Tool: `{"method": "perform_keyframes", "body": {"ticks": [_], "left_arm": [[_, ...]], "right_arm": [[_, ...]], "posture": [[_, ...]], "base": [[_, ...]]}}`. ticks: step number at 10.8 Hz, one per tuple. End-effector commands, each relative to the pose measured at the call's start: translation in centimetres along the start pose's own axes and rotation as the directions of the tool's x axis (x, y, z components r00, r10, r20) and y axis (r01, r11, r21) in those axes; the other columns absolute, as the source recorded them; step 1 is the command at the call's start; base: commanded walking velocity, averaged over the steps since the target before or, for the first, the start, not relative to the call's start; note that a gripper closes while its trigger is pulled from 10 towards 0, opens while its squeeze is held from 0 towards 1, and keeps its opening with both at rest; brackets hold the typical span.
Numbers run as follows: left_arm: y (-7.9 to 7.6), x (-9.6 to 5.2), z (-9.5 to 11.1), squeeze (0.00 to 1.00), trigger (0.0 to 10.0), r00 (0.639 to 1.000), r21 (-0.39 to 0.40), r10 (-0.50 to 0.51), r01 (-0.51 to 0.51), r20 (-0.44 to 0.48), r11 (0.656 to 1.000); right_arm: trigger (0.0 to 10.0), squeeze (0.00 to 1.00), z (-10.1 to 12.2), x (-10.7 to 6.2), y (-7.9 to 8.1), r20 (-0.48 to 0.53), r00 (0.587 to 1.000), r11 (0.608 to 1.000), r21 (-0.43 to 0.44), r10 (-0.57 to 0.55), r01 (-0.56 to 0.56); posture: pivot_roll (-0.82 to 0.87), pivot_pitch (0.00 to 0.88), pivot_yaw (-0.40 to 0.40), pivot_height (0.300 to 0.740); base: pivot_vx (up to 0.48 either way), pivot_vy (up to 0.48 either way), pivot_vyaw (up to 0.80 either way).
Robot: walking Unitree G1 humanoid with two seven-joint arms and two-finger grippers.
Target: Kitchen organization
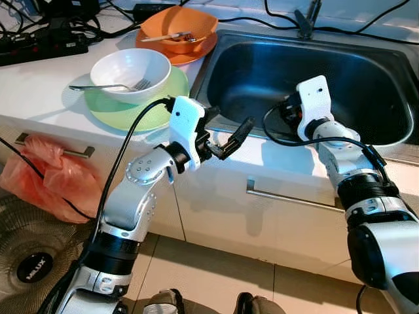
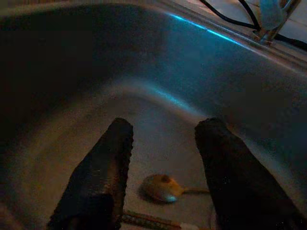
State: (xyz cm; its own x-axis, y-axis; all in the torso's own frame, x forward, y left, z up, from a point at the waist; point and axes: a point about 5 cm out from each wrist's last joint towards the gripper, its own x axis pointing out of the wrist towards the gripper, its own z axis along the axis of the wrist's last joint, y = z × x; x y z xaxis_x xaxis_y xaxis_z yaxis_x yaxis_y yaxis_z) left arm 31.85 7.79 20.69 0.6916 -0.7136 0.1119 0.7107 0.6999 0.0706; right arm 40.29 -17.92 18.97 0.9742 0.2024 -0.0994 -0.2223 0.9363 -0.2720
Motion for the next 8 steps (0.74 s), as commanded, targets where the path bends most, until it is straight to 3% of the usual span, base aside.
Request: {"method": "perform_keyframes", "body": {"ticks": [1, 3, 4, 5, 6, 7, 8], "left_arm": [[0.8, 0.0, 0.9, 0.0, 10.0, 0.997, 0.042, 0.059, -0.061, 0.042, 0.997], [3.0, -0.6, 2.3, 0.0, 10.0, 0.958, 0.069, 0.248, -0.26, 0.143, 0.963], [4.6, -1.3, 2.9, 0.0, 10.0, 0.92, 0.122, 0.358, -0.379, 0.162, 0.917], [5.4, -1.6, 3.2, 0.0, 10.0, 0.896, 0.149, 0.408, -0.433, 0.175, 0.889], [7.0, -2.7, 4.3, 0.0, 10.0, 0.821, 0.189, 0.516, -0.562, 0.245, 0.805], [7.9, -3.8, 4.6, 0.0, 10.0, 0.752, 0.174, 0.589, -0.649, 0.296, 0.741], [8.0, -5.5, 5.3, 0.0, 10.0, 0.643, 0.07, 0.646, -0.729, 0.411, 0.681]], "right_arm": [[10.0, 1.0, -0.4, -0.1, 0.6, -0.004, 1.0, 1.0, 0.01, 0.024, -0.024], [10.0, 1.0, 1.6, -0.8, 2.1, 0.077, 0.991, 0.993, 0.039, 0.106, -0.109], [10.0, 1.0, 2.4, -1.8, 3.7, 0.124, 0.972, 0.979, 0.009, 0.202, -0.204], [10.0, 1.0, 2.8, -2.5, 4.5, 0.152, 0.953, 0.965, -0.012, 0.262, -0.263], [10.0, 1.0, 2.7, -3.5, 5.5, 0.156, 0.935, 0.947, -0.021, 0.32, -0.32], [10.0, 1.0, 2.4, -3.7, 5.6, 0.141, 0.938, 0.948, -0.014, 0.317, -0.319], [10.0, 1.0, 2.3, -3.8, 5.4, 0.136, 0.941, 0.95, 0.003, 0.31, -0.313]], "posture": [[0.04, 0.141, 0.014, 0.74], [0.03, 0.141, 0.021, 0.74], [0.03, 0.138, 0.021, 0.74], [0.03, 0.135, 0.022, 0.74], [0.03, 0.131, 0.022, 0.74], [0.03, 0.128, 0.021, 0.74], [0.03, 0.125, 0.016, 0.74]], "base": [[0.0, 0.0, 0.0], [0.0, 0.0, 0.0], [0.0, 0.0, 0.0], [0.0, 0.0, 0.0], [0.0, 0.0, 0.0], [0.0, 0.0, 0.0], [0.0, 0.0, 0.0]]}}
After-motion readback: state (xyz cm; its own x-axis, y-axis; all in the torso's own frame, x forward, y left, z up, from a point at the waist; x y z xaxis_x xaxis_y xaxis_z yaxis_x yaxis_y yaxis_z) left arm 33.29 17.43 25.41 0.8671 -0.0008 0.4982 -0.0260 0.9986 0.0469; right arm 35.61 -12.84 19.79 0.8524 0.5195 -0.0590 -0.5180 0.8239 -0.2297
